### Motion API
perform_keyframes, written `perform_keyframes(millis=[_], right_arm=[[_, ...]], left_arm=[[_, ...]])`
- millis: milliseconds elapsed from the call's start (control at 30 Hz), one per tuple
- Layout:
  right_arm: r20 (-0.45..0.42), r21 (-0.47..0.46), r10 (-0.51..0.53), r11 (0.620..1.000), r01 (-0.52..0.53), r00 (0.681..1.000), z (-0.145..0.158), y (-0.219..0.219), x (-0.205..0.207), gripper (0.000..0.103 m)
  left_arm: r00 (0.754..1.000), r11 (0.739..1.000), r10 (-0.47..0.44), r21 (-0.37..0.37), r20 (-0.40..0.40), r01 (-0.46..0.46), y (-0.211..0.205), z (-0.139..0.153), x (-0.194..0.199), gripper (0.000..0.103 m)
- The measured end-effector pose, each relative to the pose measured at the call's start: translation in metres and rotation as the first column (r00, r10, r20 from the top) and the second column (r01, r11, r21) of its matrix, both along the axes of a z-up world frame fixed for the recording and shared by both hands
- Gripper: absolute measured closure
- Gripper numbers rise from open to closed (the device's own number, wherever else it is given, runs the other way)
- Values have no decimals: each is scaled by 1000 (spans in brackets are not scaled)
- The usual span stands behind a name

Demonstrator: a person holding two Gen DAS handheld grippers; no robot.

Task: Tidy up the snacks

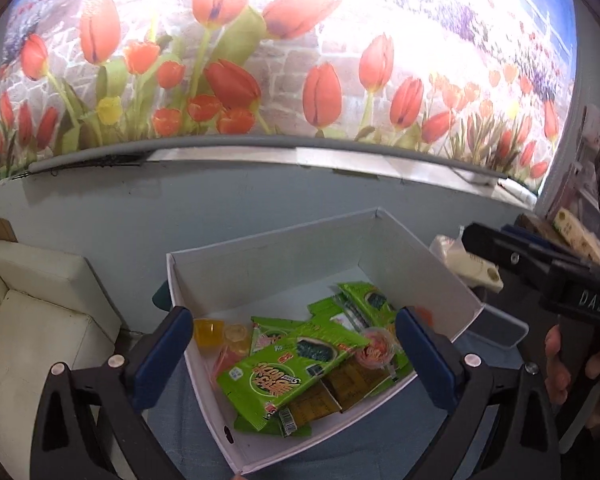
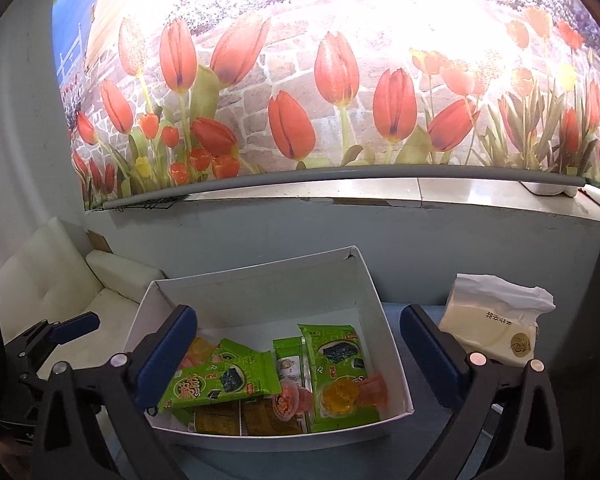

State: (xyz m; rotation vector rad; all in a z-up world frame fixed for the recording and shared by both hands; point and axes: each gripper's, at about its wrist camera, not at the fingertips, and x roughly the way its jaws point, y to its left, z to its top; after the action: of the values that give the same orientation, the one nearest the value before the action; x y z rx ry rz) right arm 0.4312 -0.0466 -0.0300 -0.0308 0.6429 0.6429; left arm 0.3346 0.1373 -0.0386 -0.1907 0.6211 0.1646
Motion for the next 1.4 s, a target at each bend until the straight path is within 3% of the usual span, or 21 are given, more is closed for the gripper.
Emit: perform_keyframes(millis=[133, 267, 400, 633, 800, 933, 1133, 1400], right_arm=[[15, 8, -23, 1000, 23, 1000, 0, -8, -13, 0], [27, 21, -24, 1000, 23, 999, -1, -20, -41, 0], [85, 12, -33, 999, 32, 996, 3, -39, -89, 0], [123, 15, -84, 996, 83, 989, 5, -93, -195, 0], [89, -12, -97, 995, 98, 991, -5, -120, -256, 0], [81, -5, -97, 995, 98, 992, -5, -136, -294, 0], [137, -25, -98, 994, 103, 986, 12, -146, -328, 0], [142, -6, -110, 994, 112, 984, 22, -154, -341, 0]], left_arm=[[999, 999, 39, 23, -2, -39, -5, 3, -9, 0], [998, 998, 60, 0, 6, -60, -9, -1, -29, 0], [999, 996, -12, -85, 41, 16, -22, -2, -64, 0], [993, 1000, 31, -6, 111, -31, -64, 14, -160, 0], [997, 997, 43, 60, 63, -47, -92, 12, -211, 0], [999, 999, 32, 19, 25, -33, -103, 4, -238, 0], [999, 999, 21, 31, 26, -21, -119, 12, -263, 0], [999, 999, 21, 32, 40, -23, -122, 23, -279, 0]])
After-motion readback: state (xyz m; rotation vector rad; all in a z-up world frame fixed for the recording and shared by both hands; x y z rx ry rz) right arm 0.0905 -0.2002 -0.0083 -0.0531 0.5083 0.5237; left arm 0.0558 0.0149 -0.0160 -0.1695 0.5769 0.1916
